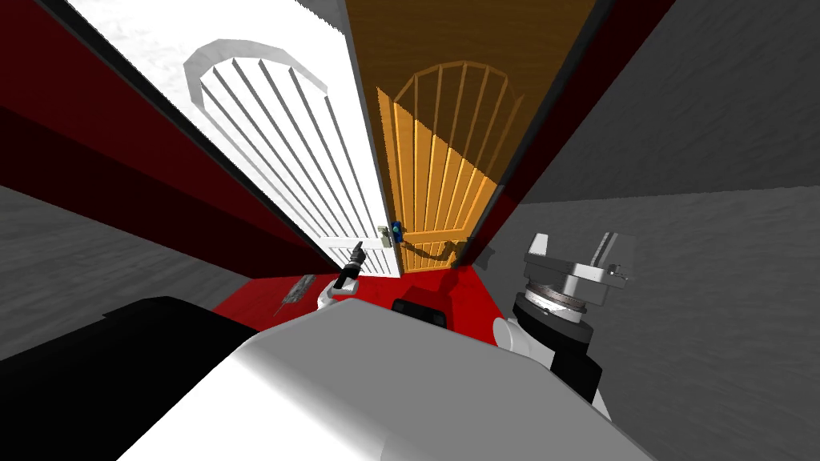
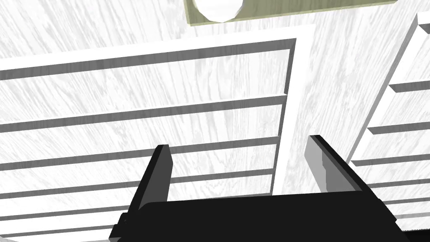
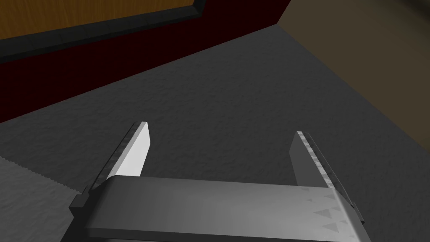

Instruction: Pull the door open

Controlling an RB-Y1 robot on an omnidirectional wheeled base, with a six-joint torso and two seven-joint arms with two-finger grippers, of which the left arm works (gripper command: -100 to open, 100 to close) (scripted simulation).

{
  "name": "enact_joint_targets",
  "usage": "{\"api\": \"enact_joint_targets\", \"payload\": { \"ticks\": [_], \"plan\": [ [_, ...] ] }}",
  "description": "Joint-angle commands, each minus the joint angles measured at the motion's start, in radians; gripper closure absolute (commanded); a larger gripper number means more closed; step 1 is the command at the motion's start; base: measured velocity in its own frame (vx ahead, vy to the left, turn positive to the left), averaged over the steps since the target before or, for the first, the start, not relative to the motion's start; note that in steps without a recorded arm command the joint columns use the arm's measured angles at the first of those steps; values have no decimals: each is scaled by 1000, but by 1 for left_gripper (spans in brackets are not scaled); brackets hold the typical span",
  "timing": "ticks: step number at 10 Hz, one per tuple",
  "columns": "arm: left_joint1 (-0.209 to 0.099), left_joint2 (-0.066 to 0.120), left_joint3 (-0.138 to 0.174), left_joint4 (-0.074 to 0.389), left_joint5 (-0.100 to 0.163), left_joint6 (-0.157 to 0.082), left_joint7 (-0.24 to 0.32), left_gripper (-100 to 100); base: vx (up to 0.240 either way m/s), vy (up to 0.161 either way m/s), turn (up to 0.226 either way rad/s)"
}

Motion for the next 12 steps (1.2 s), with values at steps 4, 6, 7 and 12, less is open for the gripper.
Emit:
{"api": "enact_joint_targets", "payload": {
  "ticks": [4,6,7,12],
  "plan": [
    [-35,-8,-1,15,-4,-2,-7,-100,177,60,-65],
    [-58,-16,-19,8,-7,-4,-8,-100,232,-106,-133],
    [-56,-11,-14,21,-6,-8,-7,-100,102,-62,-15],
    [-56,-11,-14,21,-6,-8,-7,100,-22,10,-7]
  ]
}}
